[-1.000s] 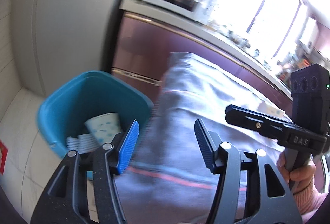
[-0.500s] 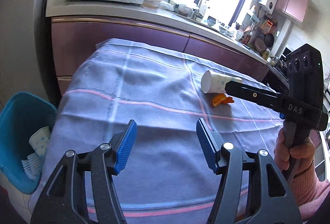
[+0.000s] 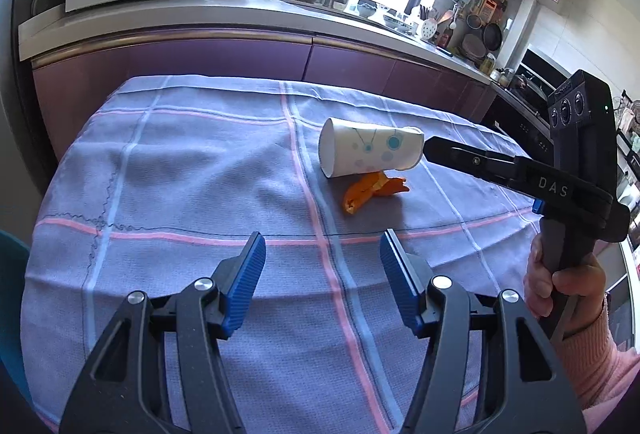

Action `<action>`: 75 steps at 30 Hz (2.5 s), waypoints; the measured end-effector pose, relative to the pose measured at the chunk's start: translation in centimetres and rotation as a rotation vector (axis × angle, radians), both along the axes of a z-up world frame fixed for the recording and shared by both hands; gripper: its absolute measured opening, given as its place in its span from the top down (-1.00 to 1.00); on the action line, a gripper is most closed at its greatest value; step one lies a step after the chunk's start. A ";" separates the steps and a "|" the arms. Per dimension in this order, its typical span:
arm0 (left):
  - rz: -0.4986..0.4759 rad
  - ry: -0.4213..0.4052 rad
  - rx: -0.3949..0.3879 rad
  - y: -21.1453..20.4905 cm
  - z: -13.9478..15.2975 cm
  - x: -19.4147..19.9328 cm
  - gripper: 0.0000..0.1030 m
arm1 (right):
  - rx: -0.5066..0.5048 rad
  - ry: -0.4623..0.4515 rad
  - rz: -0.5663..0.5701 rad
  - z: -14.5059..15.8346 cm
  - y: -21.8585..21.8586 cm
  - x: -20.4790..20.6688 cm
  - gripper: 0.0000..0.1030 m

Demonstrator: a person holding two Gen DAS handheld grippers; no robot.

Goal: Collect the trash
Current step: 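Move both tools back to the remaining cup and orange peel on the table, then grasp the orange peel with the left tool while the right tool grasps the cup rim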

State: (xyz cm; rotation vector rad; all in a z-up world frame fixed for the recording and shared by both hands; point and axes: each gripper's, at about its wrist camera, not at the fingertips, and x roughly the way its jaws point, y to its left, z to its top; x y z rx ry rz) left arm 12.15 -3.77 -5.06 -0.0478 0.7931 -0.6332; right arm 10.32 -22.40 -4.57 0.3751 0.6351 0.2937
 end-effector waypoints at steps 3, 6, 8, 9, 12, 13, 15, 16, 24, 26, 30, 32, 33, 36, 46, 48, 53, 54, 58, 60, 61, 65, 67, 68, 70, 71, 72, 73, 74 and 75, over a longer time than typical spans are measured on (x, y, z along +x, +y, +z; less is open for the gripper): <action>-0.018 0.009 0.011 -1.2 -0.3 0.5 -0.13 | 0.001 0.007 -0.004 -0.4 -0.4 0.4 0.37; -0.031 0.019 0.018 -2.2 -0.5 1.2 -0.13 | 0.001 0.011 0.002 -0.6 -0.5 0.8 0.37; -0.041 0.026 0.024 -2.7 -0.7 1.6 -0.13 | 0.001 0.012 0.007 -0.7 -0.3 1.0 0.37; -0.045 0.030 0.029 -3.1 -0.9 1.8 -0.13 | 0.002 0.010 0.010 -0.7 -0.3 1.1 0.37; -0.063 0.043 0.045 -4.2 -1.2 2.6 -0.13 | 0.005 0.005 0.025 -0.7 -0.1 1.5 0.37; -0.069 0.047 0.051 -4.7 -1.3 2.9 -0.13 | 0.004 0.003 0.029 -0.7 0.0 1.7 0.38; -0.075 0.057 0.069 -5.5 -1.6 3.5 -0.10 | 0.006 0.003 0.038 -0.7 0.1 1.9 0.45; -0.080 0.062 0.073 -5.9 -1.6 3.7 -0.09 | 0.008 0.002 0.041 -0.7 0.1 2.0 0.55; -0.097 0.100 0.100 -8.1 -2.5 5.4 0.24 | 0.036 -0.003 0.050 -0.9 -0.2 2.1 0.88; -0.097 0.108 0.105 -8.3 -2.6 5.6 0.28 | 0.057 -0.006 0.060 -1.0 -0.4 2.1 0.91; -0.102 0.111 0.118 -8.6 -3.0 5.8 0.43 | 0.080 0.002 0.068 -1.2 -0.5 2.2 0.91; -0.099 0.114 0.117 -8.7 -3.0 5.9 0.44 | 0.091 0.016 0.071 -1.5 -0.5 2.6 0.88; -0.097 0.116 0.116 -8.6 -3.0 6.0 0.49 | 0.089 0.020 0.068 -1.6 -0.5 2.6 0.88; -0.099 0.123 0.116 -8.7 -3.2 6.0 0.70 | 0.104 0.032 0.073 -2.0 -0.5 2.9 0.87; -0.088 0.116 0.093 -7.8 -3.0 5.0 0.74 | 0.101 0.002 0.075 -1.5 -0.2 2.4 0.94; -0.081 0.114 0.085 -7.4 -2.9 4.7 0.74 | 0.108 0.001 0.074 -1.5 -0.3 2.3 0.94; -0.061 0.102 0.062 -5.7 -2.3 4.1 0.74 | 0.112 0.023 0.066 -1.8 -0.5 2.5 0.86; -0.058 0.102 0.057 -5.4 -2.2 4.0 0.74 | 0.119 0.032 0.069 -2.0 -0.5 2.6 0.80; -0.035 0.102 0.038 -3.9 -2.0 3.6 0.75 | 0.119 0.040 0.069 -2.1 -0.3 2.9 0.73; -0.024 0.100 0.030 -3.1 -1.9 3.3 0.75 | 0.117 0.042 0.073 -2.1 -0.2 3.0 0.73; -0.019 0.102 0.025 -2.7 -2.0 3.1 0.75 | 0.114 0.042 0.074 -2.1 -0.1 3.0 0.73; 0.004 0.101 0.010 -1.1 -1.8 2.5 0.75 | 0.104 0.031 0.079 -1.9 0.3 2.9 0.91; 0.017 0.094 0.011 -0.2 -1.7 2.0 0.75 | 0.101 0.021 0.082 -1.7 0.4 2.7 0.93; 0.024 0.091 0.010 0.2 -1.7 1.8 0.75 | 0.098 0.014 0.084 -1.6 0.5 2.6 0.94; 0.038 0.082 0.008 1.2 -1.5 1.4 0.75 | 0.091 0.003 0.086 -1.3 0.7 2.3 0.94; 0.044 0.081 0.004 1.6 -1.4 1.2 0.75 | 0.090 -0.001 0.088 -1.3 0.7 2.1 0.94; 0.049 0.081 0.000 2.1 -1.4 1.0 0.75 | 0.087 -0.007 0.088 -1.2 0.8 1.9 0.94; 0.055 0.076 0.001 2.4 -1.3 0.7 0.75 | 0.085 -0.011 0.090 -1.0 0.9 1.7 0.94; 0.062 0.070 0.003 2.7 -1.2 0.5 0.75 | 0.086 -0.014 0.092 -1.0 1.0 1.6 0.94; 0.068 0.067 0.001 3.1 -1.1 0.3 0.75 | 0.087 -0.016 0.095 -0.9 1.2 1.4 0.94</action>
